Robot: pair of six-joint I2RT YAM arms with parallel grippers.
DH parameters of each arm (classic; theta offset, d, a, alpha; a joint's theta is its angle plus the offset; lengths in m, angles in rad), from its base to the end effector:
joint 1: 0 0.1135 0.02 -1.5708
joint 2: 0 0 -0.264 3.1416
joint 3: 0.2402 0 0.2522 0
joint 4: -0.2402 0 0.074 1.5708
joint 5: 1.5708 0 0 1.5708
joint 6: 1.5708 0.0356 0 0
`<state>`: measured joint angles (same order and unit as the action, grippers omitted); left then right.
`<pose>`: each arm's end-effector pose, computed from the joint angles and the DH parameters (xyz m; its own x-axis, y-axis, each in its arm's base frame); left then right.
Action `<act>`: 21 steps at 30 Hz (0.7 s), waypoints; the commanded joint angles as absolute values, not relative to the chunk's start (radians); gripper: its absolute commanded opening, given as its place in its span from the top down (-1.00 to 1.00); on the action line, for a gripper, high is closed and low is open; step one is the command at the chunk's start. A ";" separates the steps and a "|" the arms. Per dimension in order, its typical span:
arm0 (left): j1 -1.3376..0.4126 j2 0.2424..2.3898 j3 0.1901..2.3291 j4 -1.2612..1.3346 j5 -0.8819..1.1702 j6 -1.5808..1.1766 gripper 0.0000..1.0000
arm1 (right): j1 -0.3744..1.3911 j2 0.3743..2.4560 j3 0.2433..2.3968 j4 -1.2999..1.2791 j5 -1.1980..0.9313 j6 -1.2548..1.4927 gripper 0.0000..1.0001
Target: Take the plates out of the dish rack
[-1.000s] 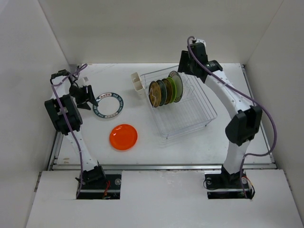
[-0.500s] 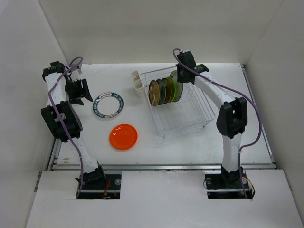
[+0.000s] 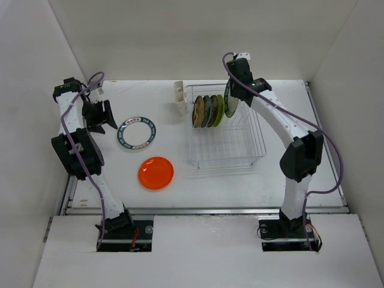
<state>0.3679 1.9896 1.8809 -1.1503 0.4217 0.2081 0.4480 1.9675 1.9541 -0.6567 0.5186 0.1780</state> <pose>0.3879 0.1339 0.2864 -0.9125 -0.1497 -0.3806 -0.0229 0.9479 -0.3178 0.4132 0.1790 0.3485 -0.5555 -0.0964 -0.8259 0.0735 0.9837 -0.1642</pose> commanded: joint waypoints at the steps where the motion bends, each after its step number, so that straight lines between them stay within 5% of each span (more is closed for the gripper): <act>1: 0.368 1.945 1.919 -1.183 0.460 0.215 -0.15 | 0.457 1.847 2.045 -0.618 0.711 0.120 1.00; 7: 0.359 1.890 1.957 -1.224 0.575 0.250 -0.24 | 0.502 1.761 2.095 -0.658 0.740 0.120 1.00; 11: 0.330 1.850 1.968 -1.258 0.762 0.322 -0.59 | 0.577 1.710 2.019 -0.577 0.375 0.120 1.00; 13: 0.310 1.838 1.982 -1.279 0.822 0.362 -1.00 | 0.593 1.724 1.979 -0.523 0.006 0.141 1.00; 15: 0.275 1.827 2.006 -1.310 0.894 0.371 -1.00 | 0.629 1.747 1.951 -0.464 -0.271 0.162 1.00; 21: 0.256 1.807 2.016 -1.371 1.026 0.486 -1.00 | 0.676 1.877 1.930 -0.270 -0.555 0.235 1.00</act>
